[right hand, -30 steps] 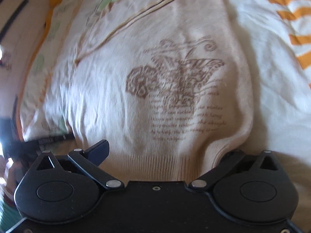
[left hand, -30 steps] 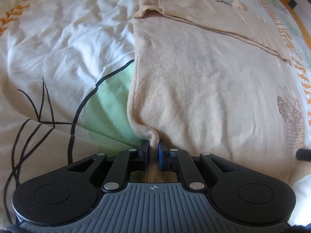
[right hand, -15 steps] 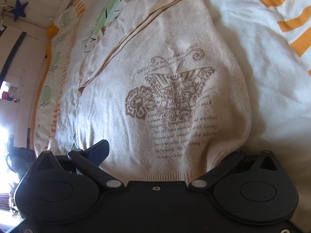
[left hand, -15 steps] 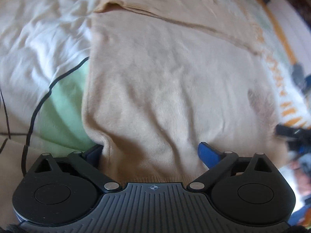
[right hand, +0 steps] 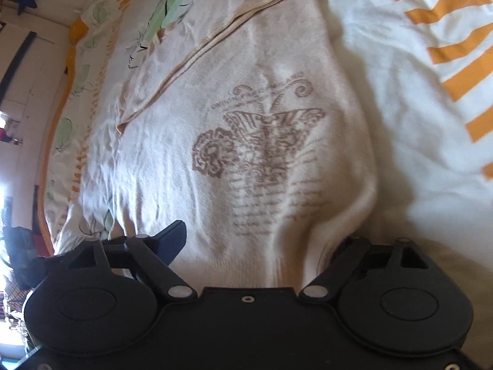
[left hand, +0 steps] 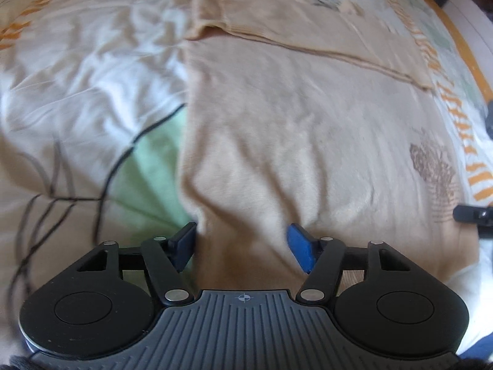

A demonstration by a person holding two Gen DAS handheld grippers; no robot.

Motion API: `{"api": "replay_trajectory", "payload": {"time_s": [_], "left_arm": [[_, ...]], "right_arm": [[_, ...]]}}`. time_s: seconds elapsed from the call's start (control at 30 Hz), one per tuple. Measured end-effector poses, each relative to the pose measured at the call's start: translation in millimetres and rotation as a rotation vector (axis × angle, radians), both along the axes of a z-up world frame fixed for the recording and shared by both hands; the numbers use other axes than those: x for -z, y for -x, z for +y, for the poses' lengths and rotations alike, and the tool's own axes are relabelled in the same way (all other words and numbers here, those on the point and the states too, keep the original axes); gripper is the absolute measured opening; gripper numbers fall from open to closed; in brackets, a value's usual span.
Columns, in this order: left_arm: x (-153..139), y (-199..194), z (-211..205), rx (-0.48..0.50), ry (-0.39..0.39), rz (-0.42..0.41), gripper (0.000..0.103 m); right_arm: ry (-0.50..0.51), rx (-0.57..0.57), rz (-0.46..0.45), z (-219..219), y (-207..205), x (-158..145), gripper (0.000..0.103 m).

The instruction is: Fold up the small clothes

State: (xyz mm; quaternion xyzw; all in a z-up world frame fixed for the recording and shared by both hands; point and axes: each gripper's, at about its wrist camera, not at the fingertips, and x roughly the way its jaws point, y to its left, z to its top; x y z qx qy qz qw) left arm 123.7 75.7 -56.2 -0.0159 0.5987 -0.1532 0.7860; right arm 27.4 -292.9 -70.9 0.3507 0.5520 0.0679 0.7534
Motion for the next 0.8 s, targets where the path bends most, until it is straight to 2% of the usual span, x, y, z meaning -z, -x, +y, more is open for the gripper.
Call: {"api": "replay_trajectory", "payload": {"time_s": [0.2,0.27,0.3,0.33,0.37,0.4,0.47,0.63,0.8], "left_arm": [[-10.6,5.5,14.2,0.03,-0.035,0.002,0.055],[-6.5,6.3,11.8,0.042,-0.065,0.008,0.051],[-4.6,6.6,10.1,0.046,-0.08,0.007,0.046],[-3.4,6.4,7.7,0.051,-0.089,0.005,0.041],[-1.9,6.8,6.1,0.059,-0.09,0.009,0.027],[-0.1,6.8,5.7,0.063,-0.081,0.022,0.018],[1.1,6.4,5.2,0.052,-0.063,0.026,0.007],[-10.4,7.4,14.4,-0.004,0.009,-0.018,0.007],[-38.7,-5.0,31.1,-0.099,0.156,-0.065,0.006]], "right_arm": [[0.123,-0.109,0.003,1.5,9.1,-13.6,0.066],[0.175,-0.147,-0.002,5.9,12.1,-13.7,0.056],[0.196,-0.162,-0.001,8.0,12.2,-12.3,0.052],[0.213,-0.173,0.005,9.4,11.9,-10.6,0.038],[0.216,-0.181,0.008,10.4,12.1,-9.2,0.027],[0.211,-0.184,0.008,10.6,12.8,-8.2,0.026],[0.198,-0.175,-0.003,9.4,12.8,-9.4,0.019],[0.137,-0.118,-0.059,-1.9,16.4,-22.0,0.018],[0.05,-0.033,-0.151,-19.6,1.7,-40.1,0.017]]}}
